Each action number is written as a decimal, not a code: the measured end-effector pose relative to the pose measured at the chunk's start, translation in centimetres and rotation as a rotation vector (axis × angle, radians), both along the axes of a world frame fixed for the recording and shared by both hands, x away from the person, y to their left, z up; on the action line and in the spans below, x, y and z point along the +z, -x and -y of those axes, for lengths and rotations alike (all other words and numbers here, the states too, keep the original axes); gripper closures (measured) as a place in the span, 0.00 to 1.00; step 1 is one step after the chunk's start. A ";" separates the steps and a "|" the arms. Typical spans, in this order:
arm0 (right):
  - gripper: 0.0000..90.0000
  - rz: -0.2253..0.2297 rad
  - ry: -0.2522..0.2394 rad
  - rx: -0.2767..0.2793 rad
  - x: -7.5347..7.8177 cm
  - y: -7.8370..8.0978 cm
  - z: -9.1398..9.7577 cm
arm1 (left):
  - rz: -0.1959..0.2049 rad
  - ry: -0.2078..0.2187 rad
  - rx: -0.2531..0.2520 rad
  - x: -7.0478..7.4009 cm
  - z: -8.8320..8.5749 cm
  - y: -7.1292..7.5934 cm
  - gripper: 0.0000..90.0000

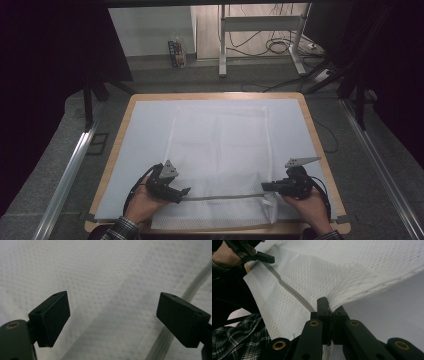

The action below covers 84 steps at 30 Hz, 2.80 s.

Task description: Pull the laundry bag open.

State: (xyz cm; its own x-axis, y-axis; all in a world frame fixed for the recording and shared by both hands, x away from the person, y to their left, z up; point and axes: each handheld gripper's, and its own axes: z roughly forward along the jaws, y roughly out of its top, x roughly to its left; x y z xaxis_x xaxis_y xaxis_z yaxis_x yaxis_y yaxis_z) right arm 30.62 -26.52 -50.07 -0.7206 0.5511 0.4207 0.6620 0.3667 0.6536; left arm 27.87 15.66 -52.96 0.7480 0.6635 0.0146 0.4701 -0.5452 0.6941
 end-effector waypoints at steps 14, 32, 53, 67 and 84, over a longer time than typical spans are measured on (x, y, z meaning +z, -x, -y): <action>0.94 0.007 0.023 -0.003 -0.1 0.0 -0.2 | -0.031 -0.026 -0.123 -0.8 3.3 0.3 0.18; 0.97 0.001 0.028 -0.071 -0.2 -1.0 -0.5 | 0.040 0.061 -0.204 0.9 5.9 0.4 0.35; 0.96 -0.006 0.029 -0.090 -0.4 -1.2 -0.6 | 0.022 0.161 -0.410 1.4 16.8 0.8 0.71; 0.96 -0.010 0.027 -0.098 -0.5 -1.3 -0.5 | 0.091 0.131 -0.485 1.3 21.5 0.7 0.78; 0.96 -0.014 0.039 -0.103 -0.5 -1.2 -0.6 | 0.101 0.055 -0.421 0.1 23.1 0.1 0.81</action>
